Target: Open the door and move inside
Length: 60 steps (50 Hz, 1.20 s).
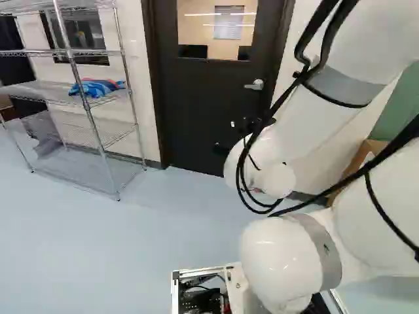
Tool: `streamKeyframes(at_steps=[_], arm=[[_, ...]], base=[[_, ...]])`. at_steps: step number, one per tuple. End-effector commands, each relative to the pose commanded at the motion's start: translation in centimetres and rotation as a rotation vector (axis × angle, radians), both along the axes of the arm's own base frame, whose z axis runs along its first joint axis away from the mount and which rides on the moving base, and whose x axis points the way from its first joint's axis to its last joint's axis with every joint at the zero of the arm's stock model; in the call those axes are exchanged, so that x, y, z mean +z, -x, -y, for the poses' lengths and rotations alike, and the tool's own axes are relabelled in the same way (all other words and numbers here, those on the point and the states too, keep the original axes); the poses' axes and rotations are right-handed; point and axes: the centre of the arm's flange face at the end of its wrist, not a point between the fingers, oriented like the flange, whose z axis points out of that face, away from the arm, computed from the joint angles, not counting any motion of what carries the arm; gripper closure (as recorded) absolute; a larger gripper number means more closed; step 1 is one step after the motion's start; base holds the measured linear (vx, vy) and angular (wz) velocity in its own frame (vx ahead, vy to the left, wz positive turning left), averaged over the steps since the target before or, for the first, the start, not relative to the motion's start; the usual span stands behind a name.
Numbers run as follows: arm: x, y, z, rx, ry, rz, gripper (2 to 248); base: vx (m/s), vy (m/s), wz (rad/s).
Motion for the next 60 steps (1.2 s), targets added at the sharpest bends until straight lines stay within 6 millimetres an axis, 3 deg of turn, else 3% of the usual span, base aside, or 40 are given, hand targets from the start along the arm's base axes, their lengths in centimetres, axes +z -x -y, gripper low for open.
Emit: streamKeyframes(at_steps=[14,60], arm=[[0.00,0.00,0.00,0.000,0.000,0.000,3],[0.00,0.00,0.00,0.000,0.000,0.000,3]], base=[[0.059,0.010,0.028],[0.207,0.007,-0.016]])
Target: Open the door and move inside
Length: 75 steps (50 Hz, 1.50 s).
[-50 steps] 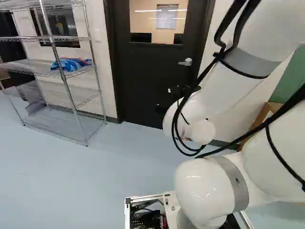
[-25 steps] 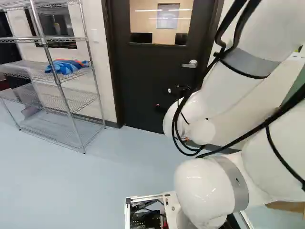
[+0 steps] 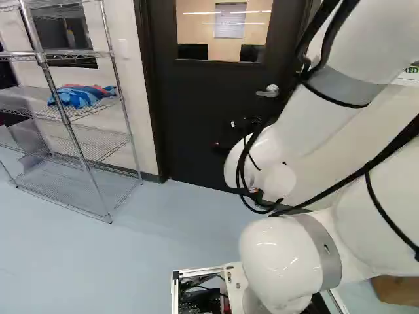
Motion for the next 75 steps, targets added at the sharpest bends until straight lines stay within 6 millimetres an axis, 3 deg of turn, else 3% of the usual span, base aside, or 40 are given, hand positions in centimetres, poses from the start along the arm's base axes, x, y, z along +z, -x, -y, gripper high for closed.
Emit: streamKeyframes(at_steps=[23,75], arm=[[0.00,0.00,0.00,0.000,0.000,0.000,3],[0.00,0.00,0.00,0.000,0.000,0.000,3]], base=[[0.101,0.020,-0.063],[0.097,-0.006,-0.241]])
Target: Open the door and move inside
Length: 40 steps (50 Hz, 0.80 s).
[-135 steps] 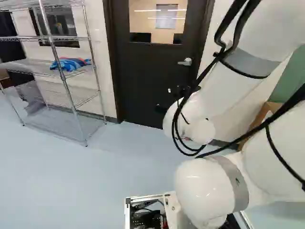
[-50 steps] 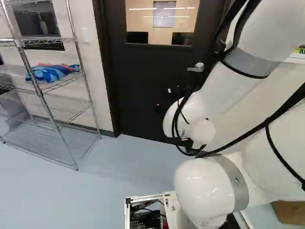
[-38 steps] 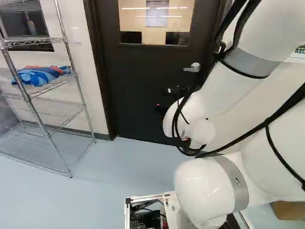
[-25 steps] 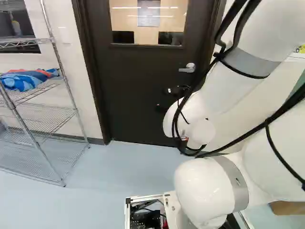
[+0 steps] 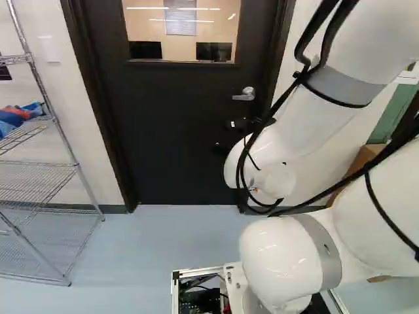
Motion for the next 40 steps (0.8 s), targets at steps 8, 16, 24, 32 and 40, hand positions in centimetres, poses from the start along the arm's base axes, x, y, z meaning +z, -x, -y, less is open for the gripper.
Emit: streamKeyframes(at_steps=[8,16,24,32,40], arm=[[0.00,0.00,0.00,0.000,0.000,0.000,3],[0.00,0.00,0.00,0.000,0.000,0.000,3],[0.00,0.00,0.00,0.000,0.000,0.000,3],[0.00,0.00,0.00,0.000,0.000,0.000,3],[0.00,0.00,0.00,0.000,0.000,0.000,3]], base=[[0.080,0.019,-0.080],[0.075,0.031,-0.023],[0.085,0.037,-0.018],[0.089,0.039,-0.018],[0.085,0.038,-0.016]])
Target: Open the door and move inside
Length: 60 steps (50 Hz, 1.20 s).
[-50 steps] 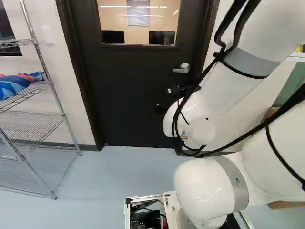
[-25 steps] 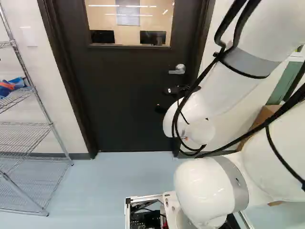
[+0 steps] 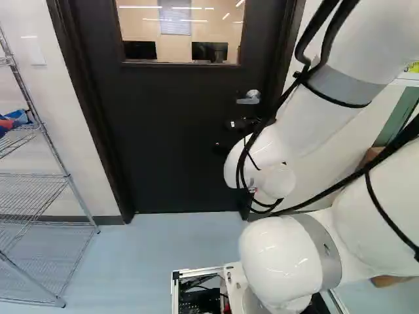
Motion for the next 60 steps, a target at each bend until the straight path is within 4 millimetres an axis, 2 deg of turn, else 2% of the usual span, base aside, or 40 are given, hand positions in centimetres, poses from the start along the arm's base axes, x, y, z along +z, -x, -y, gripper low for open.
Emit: streamKeyframes(at_steps=[28,41,60], arm=[[0.0,-0.1,0.0,0.000,0.000,-0.001,3],[0.3,-1.2,0.0,0.000,0.000,-0.001,3],[2.1,-2.9,0.0,0.000,0.000,0.044,3]], base=[[0.015,0.007,-0.003],[0.000,0.000,0.000],[0.000,0.000,0.000]])
